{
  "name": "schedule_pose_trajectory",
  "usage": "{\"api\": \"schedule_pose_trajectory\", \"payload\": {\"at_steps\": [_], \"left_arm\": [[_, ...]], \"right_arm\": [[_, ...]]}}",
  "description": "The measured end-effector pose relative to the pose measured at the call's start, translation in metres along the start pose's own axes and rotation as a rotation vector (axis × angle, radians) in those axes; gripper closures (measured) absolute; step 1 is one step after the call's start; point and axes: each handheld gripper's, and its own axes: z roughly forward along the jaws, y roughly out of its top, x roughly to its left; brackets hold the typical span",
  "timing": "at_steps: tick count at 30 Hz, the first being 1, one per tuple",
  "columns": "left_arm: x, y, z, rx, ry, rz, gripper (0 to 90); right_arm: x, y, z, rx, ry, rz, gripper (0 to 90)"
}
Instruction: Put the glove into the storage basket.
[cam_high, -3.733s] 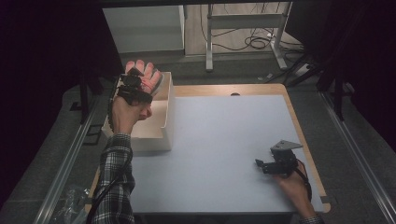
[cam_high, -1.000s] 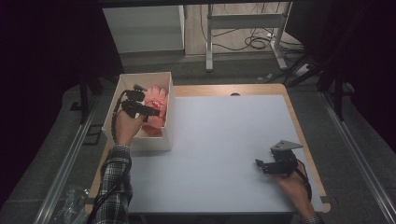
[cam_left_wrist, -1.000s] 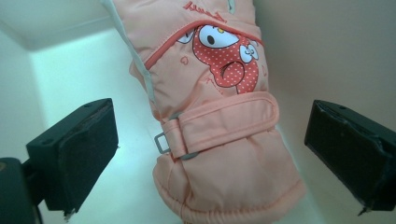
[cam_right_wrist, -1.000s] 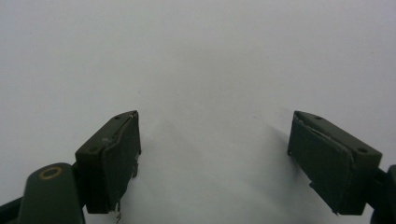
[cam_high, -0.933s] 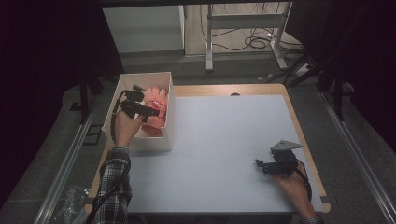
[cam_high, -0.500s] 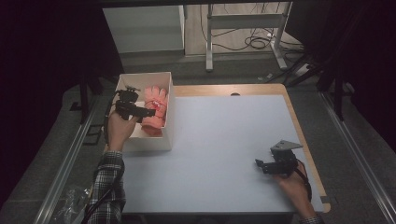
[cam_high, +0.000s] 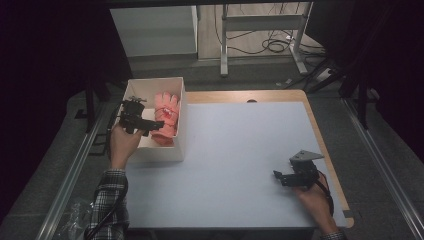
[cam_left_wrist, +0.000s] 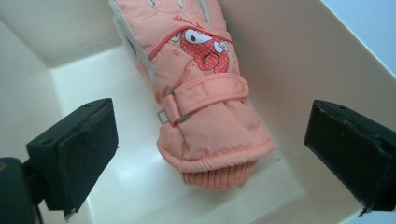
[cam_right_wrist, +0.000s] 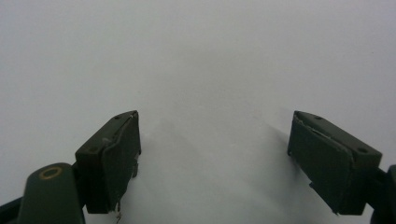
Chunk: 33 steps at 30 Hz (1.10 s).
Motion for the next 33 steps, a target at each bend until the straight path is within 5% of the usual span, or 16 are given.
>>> {"api": "schedule_pose_trajectory", "payload": {"at_steps": [33], "left_arm": [[-0.038, -0.04, -0.02, -0.053, -0.089, 0.108, 3.4]], "right_arm": [[0.0, 0.0, 0.0, 0.002, 0.0, 0.0, 17.5]]}}
